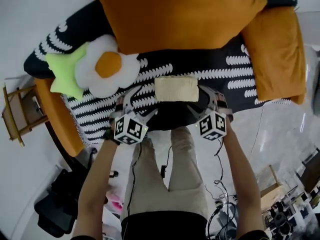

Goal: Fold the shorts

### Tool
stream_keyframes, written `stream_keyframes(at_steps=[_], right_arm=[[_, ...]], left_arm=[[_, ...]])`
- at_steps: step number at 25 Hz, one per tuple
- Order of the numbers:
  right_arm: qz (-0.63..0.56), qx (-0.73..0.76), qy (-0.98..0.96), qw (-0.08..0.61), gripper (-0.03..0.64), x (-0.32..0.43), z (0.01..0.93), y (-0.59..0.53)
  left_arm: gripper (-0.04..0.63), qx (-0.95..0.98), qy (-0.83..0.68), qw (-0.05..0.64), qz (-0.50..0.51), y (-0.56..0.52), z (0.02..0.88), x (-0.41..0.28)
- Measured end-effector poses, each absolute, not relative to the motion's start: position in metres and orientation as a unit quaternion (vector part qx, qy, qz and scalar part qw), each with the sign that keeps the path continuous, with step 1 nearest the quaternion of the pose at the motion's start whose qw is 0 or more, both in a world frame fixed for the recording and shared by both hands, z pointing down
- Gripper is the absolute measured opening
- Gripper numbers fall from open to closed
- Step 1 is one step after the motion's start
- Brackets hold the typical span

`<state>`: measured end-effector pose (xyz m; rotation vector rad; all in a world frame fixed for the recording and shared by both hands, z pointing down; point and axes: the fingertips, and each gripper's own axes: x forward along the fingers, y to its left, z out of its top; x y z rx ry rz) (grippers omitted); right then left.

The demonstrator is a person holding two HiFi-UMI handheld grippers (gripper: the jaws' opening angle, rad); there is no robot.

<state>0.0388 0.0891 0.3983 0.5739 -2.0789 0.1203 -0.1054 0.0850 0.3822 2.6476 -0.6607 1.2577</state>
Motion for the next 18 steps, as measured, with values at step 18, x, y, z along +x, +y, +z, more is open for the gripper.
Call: stream_keyframes(at_steps=[18], right_arm=[[0.103,0.664,-0.73,0.125,0.282,-0.024,-0.178,0.365]], left_arm=[[0.428,0.948,-0.271,-0.074,0.147,0.287,-0.154,-0.195]])
